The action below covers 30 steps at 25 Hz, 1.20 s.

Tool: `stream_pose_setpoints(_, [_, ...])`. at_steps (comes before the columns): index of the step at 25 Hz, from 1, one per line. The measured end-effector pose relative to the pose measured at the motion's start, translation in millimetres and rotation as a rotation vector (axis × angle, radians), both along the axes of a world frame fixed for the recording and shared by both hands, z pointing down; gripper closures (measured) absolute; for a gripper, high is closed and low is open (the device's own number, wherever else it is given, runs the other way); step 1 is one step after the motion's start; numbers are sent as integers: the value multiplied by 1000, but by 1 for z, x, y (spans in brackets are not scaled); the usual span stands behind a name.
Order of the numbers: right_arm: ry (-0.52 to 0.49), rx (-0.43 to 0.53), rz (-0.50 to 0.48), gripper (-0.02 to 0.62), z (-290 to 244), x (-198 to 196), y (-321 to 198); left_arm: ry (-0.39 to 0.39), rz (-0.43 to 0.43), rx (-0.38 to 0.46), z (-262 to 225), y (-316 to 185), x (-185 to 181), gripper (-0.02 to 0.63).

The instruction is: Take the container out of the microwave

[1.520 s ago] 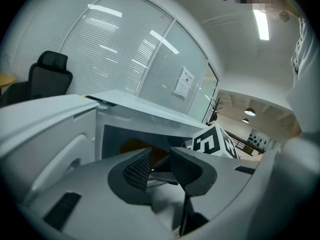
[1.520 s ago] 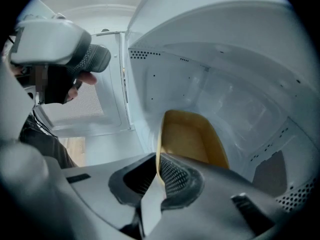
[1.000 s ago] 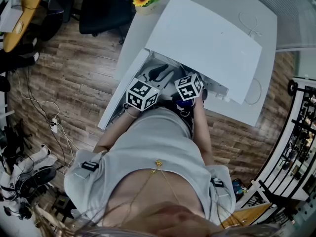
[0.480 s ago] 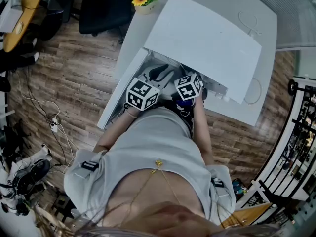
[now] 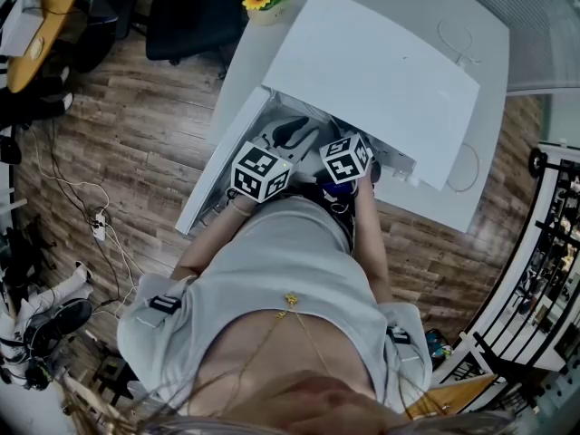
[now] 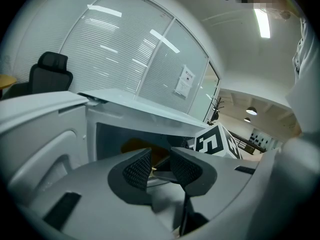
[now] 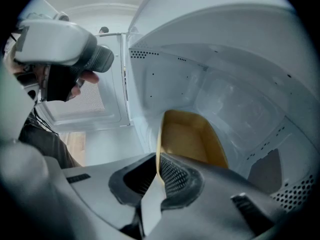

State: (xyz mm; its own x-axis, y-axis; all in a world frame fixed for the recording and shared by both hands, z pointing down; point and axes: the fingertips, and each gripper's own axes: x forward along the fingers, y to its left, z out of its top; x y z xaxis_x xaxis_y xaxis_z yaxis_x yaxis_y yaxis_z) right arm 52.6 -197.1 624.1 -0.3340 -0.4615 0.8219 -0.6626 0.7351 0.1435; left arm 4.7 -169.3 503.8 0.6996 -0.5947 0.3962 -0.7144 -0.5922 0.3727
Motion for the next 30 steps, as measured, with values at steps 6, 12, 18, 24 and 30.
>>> stream_pose_setpoints(6, [4,3,-18,563,-2,3,4,-10,-8,3,-1,4,3,488])
stream_pose_setpoints(12, [-10,11,-27,563,-5,11,12,-15,-26,6,-1,12,10,488])
stream_pose_setpoints(18, [-23,23,-45,563,-7,18,22,-23,-53,5,-1,23,16,488])
stream_pose_setpoints(24, [-30,30,-70,563,-10,24,31,-27,-86,5,-1,32,21,488])
stream_pose_setpoints(30, [-35,41,-107,565,-14,27,42,-28,-124,5,-1,42,23,488])
